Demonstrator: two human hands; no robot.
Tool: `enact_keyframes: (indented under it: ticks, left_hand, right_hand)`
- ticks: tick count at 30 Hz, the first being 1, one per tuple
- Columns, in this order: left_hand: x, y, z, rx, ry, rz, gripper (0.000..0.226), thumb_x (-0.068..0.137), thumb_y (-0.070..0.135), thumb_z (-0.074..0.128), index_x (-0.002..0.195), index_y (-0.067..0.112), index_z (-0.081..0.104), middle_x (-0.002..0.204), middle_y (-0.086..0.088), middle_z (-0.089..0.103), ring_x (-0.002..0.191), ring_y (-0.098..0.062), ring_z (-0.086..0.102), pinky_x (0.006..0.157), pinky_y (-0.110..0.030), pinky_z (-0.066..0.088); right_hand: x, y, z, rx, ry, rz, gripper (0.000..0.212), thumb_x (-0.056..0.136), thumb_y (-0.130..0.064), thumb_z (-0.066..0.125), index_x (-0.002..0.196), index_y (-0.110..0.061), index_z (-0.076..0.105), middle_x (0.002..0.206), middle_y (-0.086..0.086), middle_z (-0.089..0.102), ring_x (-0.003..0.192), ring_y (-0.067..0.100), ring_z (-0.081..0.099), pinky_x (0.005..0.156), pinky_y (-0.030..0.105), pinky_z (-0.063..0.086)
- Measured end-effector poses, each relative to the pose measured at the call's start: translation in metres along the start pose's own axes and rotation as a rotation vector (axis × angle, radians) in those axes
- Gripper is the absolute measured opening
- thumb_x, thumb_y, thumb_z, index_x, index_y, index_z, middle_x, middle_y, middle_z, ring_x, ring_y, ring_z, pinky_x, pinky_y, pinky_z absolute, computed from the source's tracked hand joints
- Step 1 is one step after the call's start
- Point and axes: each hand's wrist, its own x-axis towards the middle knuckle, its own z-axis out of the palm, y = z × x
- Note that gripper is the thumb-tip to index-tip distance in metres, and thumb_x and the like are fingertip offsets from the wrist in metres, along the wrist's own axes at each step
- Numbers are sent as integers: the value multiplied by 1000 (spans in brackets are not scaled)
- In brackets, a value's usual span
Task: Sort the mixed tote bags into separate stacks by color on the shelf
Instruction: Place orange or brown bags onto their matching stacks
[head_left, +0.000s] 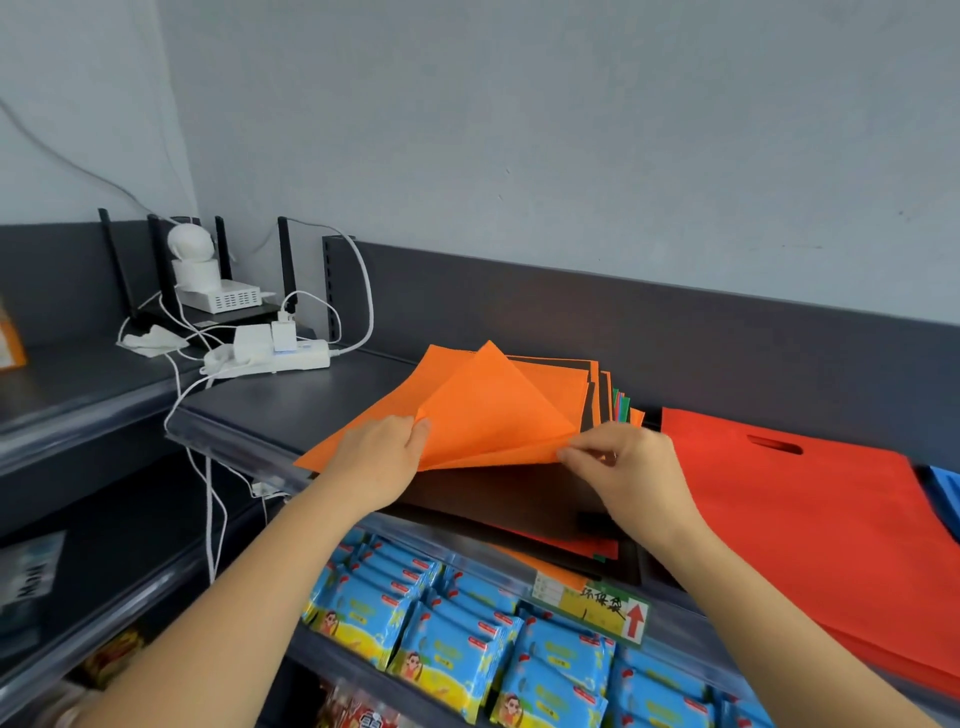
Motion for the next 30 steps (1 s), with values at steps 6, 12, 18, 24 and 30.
enact_keyframes:
  ticks: [6, 12, 18, 24, 30]
  left_hand:
    - [-9, -2, 0, 65, -142, 174, 48, 90, 59, 40, 63, 19, 41, 60, 2, 47, 56, -15, 47, 54, -29, 33]
    - [-13, -4, 12, 225, -8, 224, 27, 100, 35, 38, 103, 17, 58, 81, -1, 62, 76, -23, 57, 65, -33, 43]
    - [-27, 4, 17, 306, 196, 578, 55, 64, 0, 78, 111, 25, 68, 98, 5, 72, 90, -16, 69, 62, -31, 57]
    - [-21, -8, 11, 275, 325, 595, 62, 41, -1, 88, 97, 20, 74, 90, 6, 73, 74, -18, 70, 56, -30, 56]
    - [-16, -5, 14, 219, 351, 646, 60, 41, -5, 87, 92, 22, 73, 76, 7, 71, 55, -21, 65, 40, -29, 48]
  right_hand:
    - [24, -21, 8, 1, 171, -35, 6, 81, -17, 72, 85, -17, 76, 83, -5, 66, 71, 9, 55, 68, 21, 43]
    - [18, -8, 10, 462, -2, 721, 46, 91, -52, 48, 115, -13, 45, 94, 8, 58, 77, 26, 68, 71, 39, 57]
    - [16, 1, -3, 765, -323, 933, 34, 84, -5, 67, 116, 1, 55, 104, 17, 67, 87, 26, 67, 57, 28, 57]
    - [12, 16, -10, 437, -199, 824, 21, 80, 7, 64, 97, -3, 67, 91, 12, 70, 76, 23, 67, 63, 28, 54]
    - [2, 27, -27, 172, -57, 711, 11, 81, -1, 65, 87, -9, 69, 98, 13, 69, 91, 29, 65, 84, 41, 54]
